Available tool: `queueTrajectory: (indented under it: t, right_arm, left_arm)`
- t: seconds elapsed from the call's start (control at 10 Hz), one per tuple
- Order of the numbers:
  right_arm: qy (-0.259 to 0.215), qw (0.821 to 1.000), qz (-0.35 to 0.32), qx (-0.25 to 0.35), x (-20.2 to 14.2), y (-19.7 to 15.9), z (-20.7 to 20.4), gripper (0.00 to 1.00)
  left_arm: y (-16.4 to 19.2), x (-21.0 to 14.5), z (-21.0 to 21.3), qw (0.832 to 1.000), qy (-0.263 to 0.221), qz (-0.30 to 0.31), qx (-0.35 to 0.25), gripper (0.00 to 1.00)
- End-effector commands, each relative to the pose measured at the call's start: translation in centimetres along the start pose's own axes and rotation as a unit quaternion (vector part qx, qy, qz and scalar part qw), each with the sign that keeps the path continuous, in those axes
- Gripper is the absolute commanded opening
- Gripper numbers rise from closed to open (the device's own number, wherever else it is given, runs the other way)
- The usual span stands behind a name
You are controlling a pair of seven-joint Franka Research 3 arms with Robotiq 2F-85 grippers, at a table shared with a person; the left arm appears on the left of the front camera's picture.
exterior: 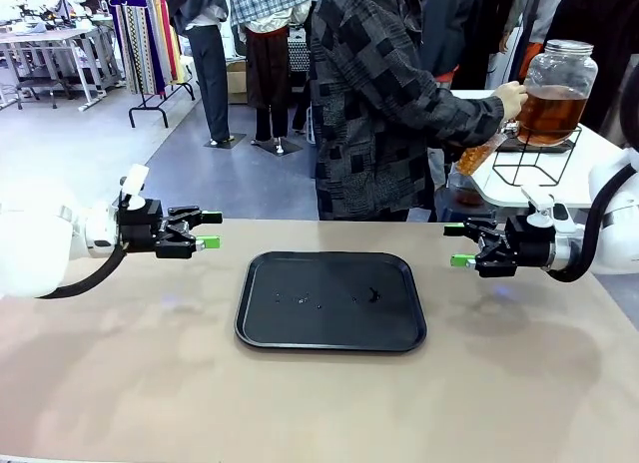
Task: Pour the drink into the iced cup.
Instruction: Open the gripper to release the iced cup you were holding.
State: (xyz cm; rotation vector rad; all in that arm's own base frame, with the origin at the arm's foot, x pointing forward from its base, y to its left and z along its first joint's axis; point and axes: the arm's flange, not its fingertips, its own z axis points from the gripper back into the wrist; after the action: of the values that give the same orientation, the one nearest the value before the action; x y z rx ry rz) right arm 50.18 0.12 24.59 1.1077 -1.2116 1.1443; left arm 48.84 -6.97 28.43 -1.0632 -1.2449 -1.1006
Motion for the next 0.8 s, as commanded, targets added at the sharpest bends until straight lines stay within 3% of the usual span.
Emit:
queueTrajectory:
  t: [0.0, 0.7]
  right_arm:
    - [0.003, 1.0, 0.0, -0.001, 0.35, -0.07, -0.24, 1.0]
    - [0.003, 1.0, 0.0, -0.001, 0.35, -0.07, -0.24, 1.0]
  left_arm:
    - [0.07, 0.26, -0.13, 1.0, 0.003, 0.002, 0.0, 1.0]
    - [0.07, 0.26, -0.13, 1.0, 0.003, 0.002, 0.0, 1.0]
